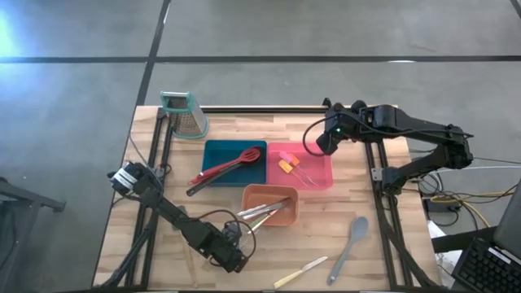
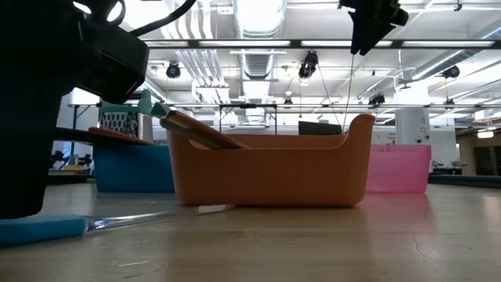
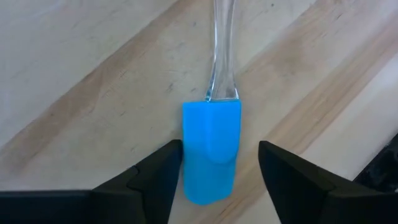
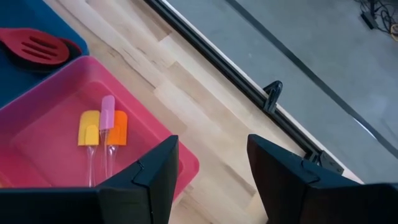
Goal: Pick & Place Kitchen Items
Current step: Put the blue spatula into the red bin
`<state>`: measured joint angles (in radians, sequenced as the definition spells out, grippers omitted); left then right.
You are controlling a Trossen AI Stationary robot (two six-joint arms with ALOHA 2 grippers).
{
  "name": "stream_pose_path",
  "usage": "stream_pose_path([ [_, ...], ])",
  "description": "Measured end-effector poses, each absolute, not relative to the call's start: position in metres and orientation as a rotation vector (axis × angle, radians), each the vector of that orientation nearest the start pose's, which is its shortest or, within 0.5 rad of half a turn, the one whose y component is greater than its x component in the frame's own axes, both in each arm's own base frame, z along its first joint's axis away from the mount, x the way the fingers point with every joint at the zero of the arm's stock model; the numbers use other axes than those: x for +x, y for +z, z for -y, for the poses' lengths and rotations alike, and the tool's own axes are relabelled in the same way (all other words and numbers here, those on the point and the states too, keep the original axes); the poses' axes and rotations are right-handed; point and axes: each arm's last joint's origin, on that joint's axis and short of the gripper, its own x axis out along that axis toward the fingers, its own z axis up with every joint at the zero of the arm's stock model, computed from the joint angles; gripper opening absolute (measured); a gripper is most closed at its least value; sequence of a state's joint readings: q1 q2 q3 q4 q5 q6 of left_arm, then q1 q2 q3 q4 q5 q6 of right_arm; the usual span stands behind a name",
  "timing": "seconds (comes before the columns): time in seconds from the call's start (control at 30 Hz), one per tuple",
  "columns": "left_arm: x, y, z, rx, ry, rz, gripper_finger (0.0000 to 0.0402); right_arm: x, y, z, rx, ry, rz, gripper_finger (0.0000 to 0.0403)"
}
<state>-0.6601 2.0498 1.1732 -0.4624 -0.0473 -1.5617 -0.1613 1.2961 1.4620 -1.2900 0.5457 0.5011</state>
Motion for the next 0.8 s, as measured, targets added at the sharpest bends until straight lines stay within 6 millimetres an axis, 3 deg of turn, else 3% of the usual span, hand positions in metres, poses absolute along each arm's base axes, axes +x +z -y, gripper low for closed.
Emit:
stream_pose_path([
  [0.13,0.289,0.093,0.222,-0.777,0.533,-1.306,0.0179,0.214,0.374,0.054,0.216,-0.901,-0.930,0.0187],
  [0.43,0.292,0.096,0.223,-0.739,0.458,-1.293,0.0014,0.219,0.377,0.060,0.206,-0.891,-0.874,0.0187],
  [0.63,0.295,0.105,0.225,-0.795,0.396,-1.274,0.0003,0.220,0.378,0.060,0.206,-0.885,-0.866,0.0187],
  [0.8,0.291,0.132,0.223,-0.827,0.351,-1.251,0.0002,0.220,0.378,0.060,0.207,-0.883,-0.866,0.0187],
])
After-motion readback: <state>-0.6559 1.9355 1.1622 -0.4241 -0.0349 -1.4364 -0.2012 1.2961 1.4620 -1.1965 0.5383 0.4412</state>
